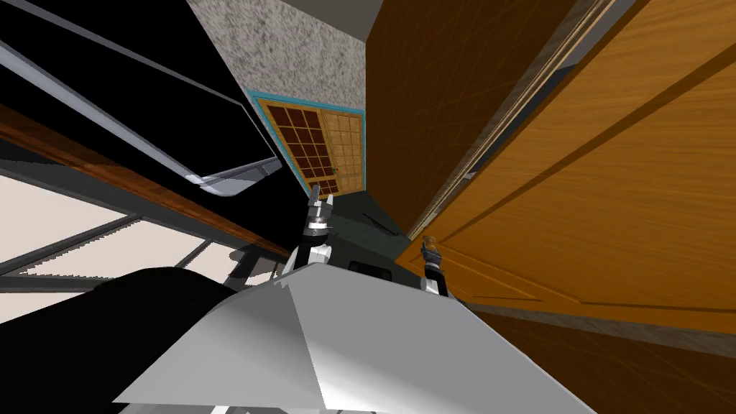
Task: Pull the door open
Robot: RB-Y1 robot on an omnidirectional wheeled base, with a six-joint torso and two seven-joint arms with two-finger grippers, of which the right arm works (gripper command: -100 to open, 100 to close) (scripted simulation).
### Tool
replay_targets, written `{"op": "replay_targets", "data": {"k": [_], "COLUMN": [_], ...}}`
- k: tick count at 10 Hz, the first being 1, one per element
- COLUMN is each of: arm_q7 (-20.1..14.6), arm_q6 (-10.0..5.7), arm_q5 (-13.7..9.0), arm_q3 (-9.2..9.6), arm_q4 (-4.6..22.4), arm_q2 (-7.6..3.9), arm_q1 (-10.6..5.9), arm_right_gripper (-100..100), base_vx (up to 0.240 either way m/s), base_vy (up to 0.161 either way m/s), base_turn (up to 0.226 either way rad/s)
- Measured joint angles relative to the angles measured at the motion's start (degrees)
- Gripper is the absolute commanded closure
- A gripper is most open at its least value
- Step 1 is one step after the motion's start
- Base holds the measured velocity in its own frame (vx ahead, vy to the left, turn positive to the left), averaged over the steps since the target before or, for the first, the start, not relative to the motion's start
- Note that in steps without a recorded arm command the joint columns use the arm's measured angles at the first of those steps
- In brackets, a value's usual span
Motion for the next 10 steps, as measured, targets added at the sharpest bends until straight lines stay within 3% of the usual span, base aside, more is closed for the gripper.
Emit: {"op": "replay_targets", "data": {"k": [7,10], "arm_q7": [-4.74,-5.88], "arm_q6": [-1.86,-2.27], "arm_q5": [2.62,3.27], "arm_q3": [5.09,6.39], "arm_q4": [-2.11,-2.55], "arm_q2": [-3.32,-4.02], "arm_q1": [2.31,3.11], "arm_right_gripper": [100,100], "base_vx": [-0.221,-0.139], "base_vy": [-0.038,-0.021], "base_turn": [0.073,0.070]}}
